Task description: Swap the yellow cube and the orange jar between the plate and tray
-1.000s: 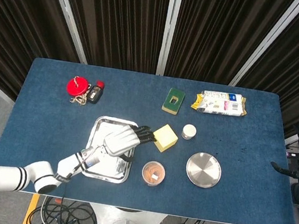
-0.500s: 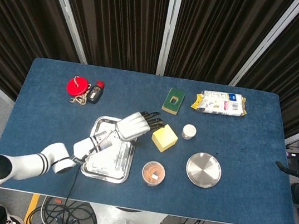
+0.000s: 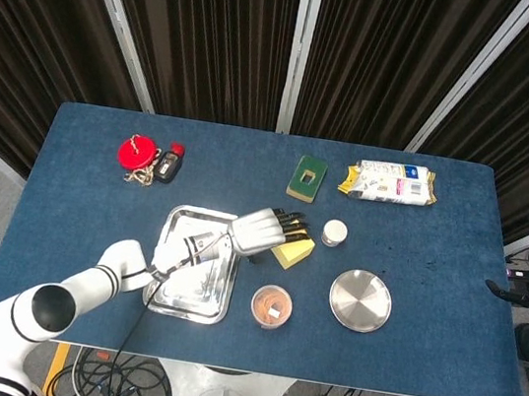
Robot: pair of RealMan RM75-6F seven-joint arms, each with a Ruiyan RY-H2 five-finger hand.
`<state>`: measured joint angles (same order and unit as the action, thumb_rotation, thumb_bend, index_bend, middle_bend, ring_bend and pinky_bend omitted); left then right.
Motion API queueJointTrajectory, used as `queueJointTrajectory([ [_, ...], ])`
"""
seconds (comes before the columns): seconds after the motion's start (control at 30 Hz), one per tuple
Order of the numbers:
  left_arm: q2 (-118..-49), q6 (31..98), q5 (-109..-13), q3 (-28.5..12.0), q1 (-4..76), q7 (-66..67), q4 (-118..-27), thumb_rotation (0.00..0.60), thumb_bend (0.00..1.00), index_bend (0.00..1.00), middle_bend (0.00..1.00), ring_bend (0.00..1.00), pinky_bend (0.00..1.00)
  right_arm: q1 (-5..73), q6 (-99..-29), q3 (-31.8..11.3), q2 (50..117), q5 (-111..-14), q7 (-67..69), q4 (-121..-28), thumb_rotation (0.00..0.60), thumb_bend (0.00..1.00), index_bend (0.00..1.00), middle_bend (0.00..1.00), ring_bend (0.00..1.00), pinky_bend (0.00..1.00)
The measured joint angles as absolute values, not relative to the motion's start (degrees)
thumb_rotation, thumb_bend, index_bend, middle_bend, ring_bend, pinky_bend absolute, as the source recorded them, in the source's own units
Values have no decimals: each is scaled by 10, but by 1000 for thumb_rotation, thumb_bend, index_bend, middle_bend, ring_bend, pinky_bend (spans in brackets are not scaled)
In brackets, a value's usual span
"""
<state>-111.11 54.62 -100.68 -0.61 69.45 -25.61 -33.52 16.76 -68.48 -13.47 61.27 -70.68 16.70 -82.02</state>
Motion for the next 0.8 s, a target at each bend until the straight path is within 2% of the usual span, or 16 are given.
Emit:
queueJointTrajectory([
  [0.23, -1139, 560, -1015, 9, 716, -300, -275, 600, 90, 122, 62, 31, 282, 168, -682, -136, 617, -704, 166, -816, 600, 0, 0, 0, 0, 0],
  [0.53, -1166, 520, -1025, 47, 735, -336, -223, 600, 94, 127, 102, 16, 281, 169, -678, -137, 622, -700, 162, -812, 600, 0, 0, 0, 0, 0],
  [0.63, -1174, 517, -1024, 51, 736, -344, -209, 600, 131, 158, 171, 16, 281, 169, -677, -138, 622, -699, 163, -811, 600, 0, 0, 0, 0, 0],
  [0.8, -1181, 537, -1018, 50, 732, -343, -198, 600, 218, 266, 356, 45, 292, 168, -676, -137, 625, -700, 163, -809, 600, 0, 0, 0, 0, 0],
])
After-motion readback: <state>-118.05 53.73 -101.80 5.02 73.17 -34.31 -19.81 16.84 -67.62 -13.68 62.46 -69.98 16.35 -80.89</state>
